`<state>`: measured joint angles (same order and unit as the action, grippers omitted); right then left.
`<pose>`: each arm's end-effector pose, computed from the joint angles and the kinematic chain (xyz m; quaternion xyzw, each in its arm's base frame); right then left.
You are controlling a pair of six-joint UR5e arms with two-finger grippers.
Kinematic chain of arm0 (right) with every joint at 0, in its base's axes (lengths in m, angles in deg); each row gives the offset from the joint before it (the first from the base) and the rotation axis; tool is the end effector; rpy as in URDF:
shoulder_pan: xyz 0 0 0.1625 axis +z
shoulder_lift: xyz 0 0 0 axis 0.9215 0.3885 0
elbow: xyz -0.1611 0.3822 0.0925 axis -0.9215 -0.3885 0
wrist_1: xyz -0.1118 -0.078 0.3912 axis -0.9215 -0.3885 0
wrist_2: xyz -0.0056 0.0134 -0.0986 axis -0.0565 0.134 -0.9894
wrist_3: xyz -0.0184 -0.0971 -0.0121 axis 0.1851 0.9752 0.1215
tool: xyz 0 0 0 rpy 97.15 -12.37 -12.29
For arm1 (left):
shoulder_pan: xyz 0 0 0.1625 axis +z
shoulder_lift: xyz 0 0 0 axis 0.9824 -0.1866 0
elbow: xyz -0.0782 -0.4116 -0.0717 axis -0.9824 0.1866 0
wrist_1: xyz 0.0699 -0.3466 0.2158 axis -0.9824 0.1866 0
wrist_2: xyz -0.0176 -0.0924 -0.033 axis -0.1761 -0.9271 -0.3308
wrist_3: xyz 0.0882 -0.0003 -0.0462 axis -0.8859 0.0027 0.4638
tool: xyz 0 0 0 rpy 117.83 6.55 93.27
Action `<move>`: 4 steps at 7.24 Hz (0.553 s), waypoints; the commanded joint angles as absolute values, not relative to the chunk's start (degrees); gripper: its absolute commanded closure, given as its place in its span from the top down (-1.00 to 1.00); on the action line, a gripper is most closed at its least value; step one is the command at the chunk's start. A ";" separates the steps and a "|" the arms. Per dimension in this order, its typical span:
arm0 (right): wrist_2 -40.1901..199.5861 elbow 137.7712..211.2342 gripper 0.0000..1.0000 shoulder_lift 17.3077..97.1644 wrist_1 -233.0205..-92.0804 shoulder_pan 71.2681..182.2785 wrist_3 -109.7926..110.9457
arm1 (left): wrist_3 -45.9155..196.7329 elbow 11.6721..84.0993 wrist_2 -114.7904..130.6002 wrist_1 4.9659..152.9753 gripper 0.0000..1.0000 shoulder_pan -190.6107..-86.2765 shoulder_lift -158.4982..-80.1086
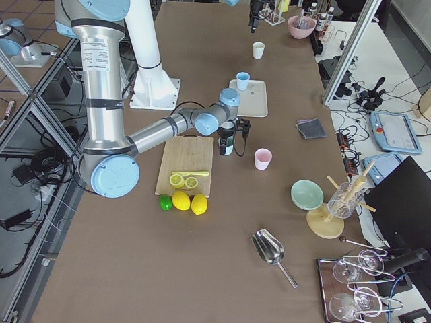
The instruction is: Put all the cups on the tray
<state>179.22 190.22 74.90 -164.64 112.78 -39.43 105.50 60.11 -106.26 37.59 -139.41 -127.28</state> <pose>-0.3021 -0.4230 0.4631 -0.0373 -0.3774 0.0201 0.9251 0.2515 -0.5632 0.3027 -0.0669 0.4251 -0.0317 0.9021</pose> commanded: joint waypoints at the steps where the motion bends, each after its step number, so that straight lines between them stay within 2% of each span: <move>1: 179.11 189.00 0.66 74.35 -164.64 112.41 -39.52 | 105.50 60.01 -106.26 37.66 0.94 -139.28 -127.22; 2: 179.28 189.00 -0.56 74.27 -164.64 112.41 -41.09 | 105.50 59.92 -106.26 37.66 0.94 -139.28 -127.22; 3: 179.72 189.08 -1.00 73.92 -164.55 112.41 -41.63 | 105.50 59.92 -106.26 37.66 0.94 -139.28 -127.22; 4: 180.07 189.09 -1.00 73.39 -164.64 112.41 -41.55 | 105.50 59.92 -106.26 37.66 0.94 -139.28 -127.22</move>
<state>179.62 189.09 73.95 -164.60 112.43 -41.25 105.50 59.95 -106.27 37.66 -139.28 -127.22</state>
